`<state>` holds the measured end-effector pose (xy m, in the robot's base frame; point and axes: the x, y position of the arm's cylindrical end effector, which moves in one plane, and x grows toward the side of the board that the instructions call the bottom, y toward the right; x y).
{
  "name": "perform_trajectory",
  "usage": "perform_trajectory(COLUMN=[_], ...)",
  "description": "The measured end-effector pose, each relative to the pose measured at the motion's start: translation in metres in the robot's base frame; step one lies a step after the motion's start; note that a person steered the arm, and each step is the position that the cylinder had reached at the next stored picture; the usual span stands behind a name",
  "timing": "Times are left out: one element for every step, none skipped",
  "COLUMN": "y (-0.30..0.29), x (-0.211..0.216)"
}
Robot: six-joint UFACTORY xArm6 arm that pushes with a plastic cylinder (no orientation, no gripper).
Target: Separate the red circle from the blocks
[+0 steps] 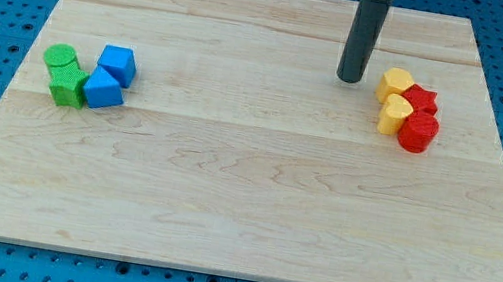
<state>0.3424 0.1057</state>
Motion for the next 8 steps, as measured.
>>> perform_trajectory(y=[0.000, 0.000, 0.000, 0.000, 0.011, 0.030, 0.078, 0.121], x=[0.000, 0.000, 0.000, 0.000, -0.020, -0.067, -0.076, -0.076])
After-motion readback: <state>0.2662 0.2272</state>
